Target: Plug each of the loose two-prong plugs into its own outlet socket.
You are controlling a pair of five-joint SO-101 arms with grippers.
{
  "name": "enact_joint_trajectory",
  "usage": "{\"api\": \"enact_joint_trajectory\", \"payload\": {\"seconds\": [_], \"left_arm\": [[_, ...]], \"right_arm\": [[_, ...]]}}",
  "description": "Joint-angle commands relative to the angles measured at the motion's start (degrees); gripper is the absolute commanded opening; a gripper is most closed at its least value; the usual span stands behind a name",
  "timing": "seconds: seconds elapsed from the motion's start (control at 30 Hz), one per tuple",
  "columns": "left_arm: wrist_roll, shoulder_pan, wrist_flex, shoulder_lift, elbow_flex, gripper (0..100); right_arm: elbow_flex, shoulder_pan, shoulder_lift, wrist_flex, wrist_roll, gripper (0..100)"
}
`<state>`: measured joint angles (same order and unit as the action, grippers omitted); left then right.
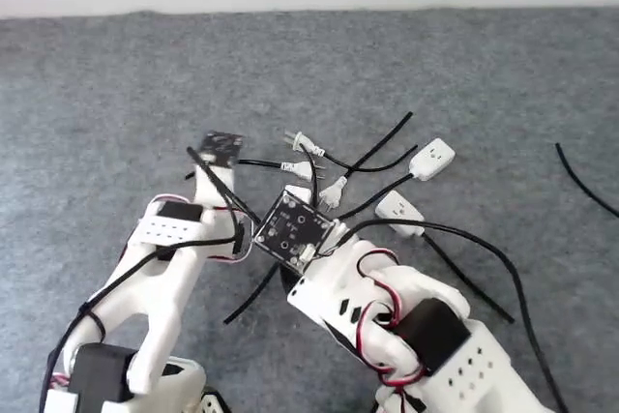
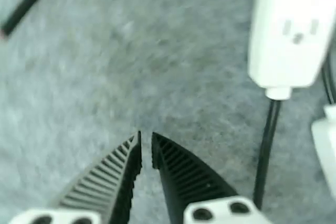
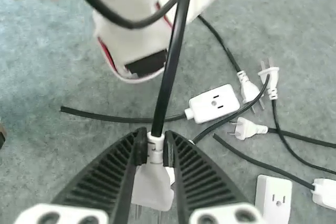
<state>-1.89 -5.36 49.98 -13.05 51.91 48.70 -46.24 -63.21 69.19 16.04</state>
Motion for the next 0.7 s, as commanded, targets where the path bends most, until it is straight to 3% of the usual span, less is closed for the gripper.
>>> {"api": "enact_joint_trajectory", "payload": {"seconds": [0.0, 0.17, 0.33, 0.47, 0.67], "left_arm": [[-10.6, -0.4, 0.5, -0.2, -3.5, 3], [-13.1, -1.6, 0.5, -6.9, 0.1, 3], [-19.4, -9.1, 0.6, -19.8, 10.8, 3], [-19.8, -14.2, 6.3, -31.6, 15.3, 3], [-19.6, -14.8, 9.8, -40.6, 17.8, 3]], "right_arm": [[1.8, -0.5, -1.3, -3.1, 2.4, 0.9], [5.4, 2.8, -1.3, -7.4, 3.5, 0.9], [5.5, 3.4, 0.5, -8.7, 4.6, 0.9], [5.5, 4.6, 5.5, -11.0, 4.7, 0.9], [4.9, 6.5, 9.7, -13.1, 4.5, 0.9]]}}
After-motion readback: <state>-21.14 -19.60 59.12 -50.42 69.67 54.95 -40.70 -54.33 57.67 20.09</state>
